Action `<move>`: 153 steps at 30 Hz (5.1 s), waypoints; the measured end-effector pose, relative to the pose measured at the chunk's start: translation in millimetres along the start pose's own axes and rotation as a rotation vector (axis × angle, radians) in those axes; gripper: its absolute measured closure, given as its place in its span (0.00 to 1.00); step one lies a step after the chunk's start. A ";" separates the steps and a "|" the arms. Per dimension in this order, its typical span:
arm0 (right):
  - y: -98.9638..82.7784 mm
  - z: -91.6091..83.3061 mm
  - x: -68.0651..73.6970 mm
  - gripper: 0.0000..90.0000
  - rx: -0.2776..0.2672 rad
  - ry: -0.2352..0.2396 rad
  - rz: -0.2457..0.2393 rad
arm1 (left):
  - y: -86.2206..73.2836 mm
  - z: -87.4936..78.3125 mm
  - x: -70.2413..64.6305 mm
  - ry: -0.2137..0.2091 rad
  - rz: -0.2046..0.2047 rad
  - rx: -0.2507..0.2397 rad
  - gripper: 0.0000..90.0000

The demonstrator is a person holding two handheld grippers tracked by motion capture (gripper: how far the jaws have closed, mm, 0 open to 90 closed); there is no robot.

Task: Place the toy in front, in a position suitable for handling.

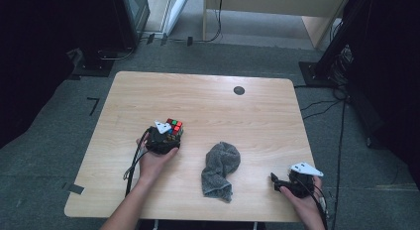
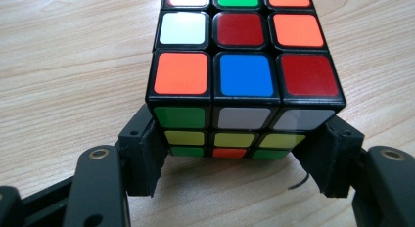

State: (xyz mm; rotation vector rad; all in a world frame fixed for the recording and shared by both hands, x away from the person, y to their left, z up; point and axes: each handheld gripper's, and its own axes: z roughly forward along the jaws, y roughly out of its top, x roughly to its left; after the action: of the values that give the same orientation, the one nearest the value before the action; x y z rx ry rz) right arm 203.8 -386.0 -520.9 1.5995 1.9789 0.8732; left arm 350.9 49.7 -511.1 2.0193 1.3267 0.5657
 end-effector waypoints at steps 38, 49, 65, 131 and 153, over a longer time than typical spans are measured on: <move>85.4 -25.9 112.7 0.19 -0.184 0.252 -0.168 | -15.5 -15.1 -14.6 -0.091 0.047 0.032 0.38; 90.5 -2.0 157.9 0.15 -0.097 0.346 -0.214 | -23.7 -55.2 -10.1 -0.136 0.020 -0.002 0.38; 47.3 51.3 171.8 0.26 0.003 0.227 -0.286 | -35.1 -64.1 -12.8 -0.264 0.054 -0.030 0.38; 74.1 -20.1 174.4 0.79 -0.330 0.550 -0.185 | -42.8 -87.7 -88.4 -0.488 0.469 -0.151 0.37; 73.5 -23.3 191.5 0.77 -0.325 0.432 -0.252 | -41.1 -97.8 -90.3 -0.482 0.497 -0.198 0.38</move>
State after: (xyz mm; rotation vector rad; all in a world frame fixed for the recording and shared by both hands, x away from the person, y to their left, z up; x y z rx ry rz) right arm 194.8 -194.9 -443.5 1.0154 2.1154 1.4386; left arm 224.4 5.7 -472.8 2.1384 0.4679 0.3674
